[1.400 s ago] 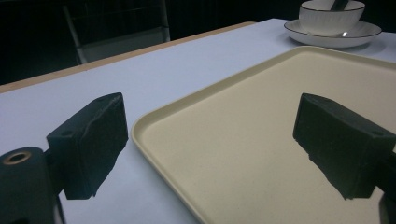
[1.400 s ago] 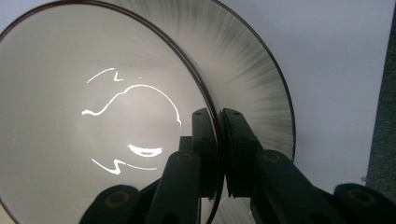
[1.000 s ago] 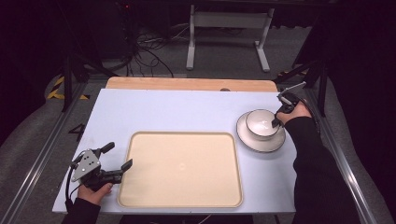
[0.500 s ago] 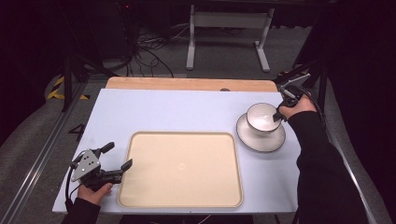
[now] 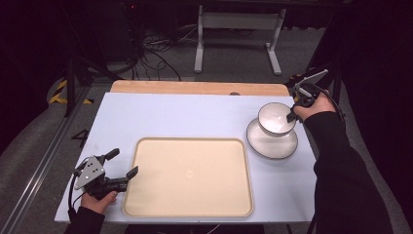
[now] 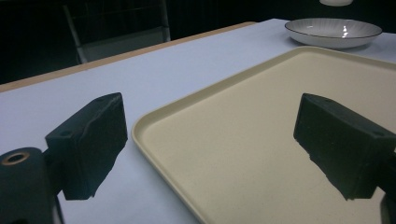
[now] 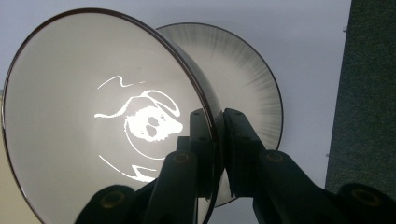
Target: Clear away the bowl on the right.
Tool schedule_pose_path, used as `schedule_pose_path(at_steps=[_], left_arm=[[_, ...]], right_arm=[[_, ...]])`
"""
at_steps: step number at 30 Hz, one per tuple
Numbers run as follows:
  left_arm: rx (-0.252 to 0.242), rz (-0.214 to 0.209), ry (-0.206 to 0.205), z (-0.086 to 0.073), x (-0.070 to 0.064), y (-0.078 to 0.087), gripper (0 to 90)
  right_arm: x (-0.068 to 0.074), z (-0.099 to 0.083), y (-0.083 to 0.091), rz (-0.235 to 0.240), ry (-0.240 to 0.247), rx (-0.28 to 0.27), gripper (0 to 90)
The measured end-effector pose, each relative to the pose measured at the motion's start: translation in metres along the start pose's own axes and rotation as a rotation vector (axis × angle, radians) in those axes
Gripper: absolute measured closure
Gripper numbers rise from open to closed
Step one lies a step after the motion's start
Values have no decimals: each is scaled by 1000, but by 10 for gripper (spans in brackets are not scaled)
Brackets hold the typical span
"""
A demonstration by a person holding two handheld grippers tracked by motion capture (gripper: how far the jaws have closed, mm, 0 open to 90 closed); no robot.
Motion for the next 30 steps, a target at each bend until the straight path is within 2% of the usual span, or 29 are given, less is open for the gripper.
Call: schedule_pose_path(at_steps=[7, 19, 21, 22, 30], left_arm=[[-1, -1, -2, 0, 0, 0, 107], [-2, -2, -1, 0, 0, 0, 107], [-2, -2, -1, 0, 0, 0, 107], [-2, -2, -1, 0, 0, 0, 107], [1, -3, -3, 0, 0, 0, 108]], right_arm=[[20, -2, 6, 17, 54, 0, 825], [69, -8, 12, 57, 184, 8, 823], [73, -9, 12, 58, 196, 8, 823], [81, -10, 13, 63, 216, 7, 823], [106, -17, 15, 84, 285, 12, 823]])
Point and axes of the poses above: each handheld gripper's, and its own axes: y roughly backward along the jaws, z roughly out of its top, x roughly to its left, the point moved 2 cm from there along -y, roughly forward along the jaws, and after that the axes turned 3 degrees about -y, right-handed, at the moved point
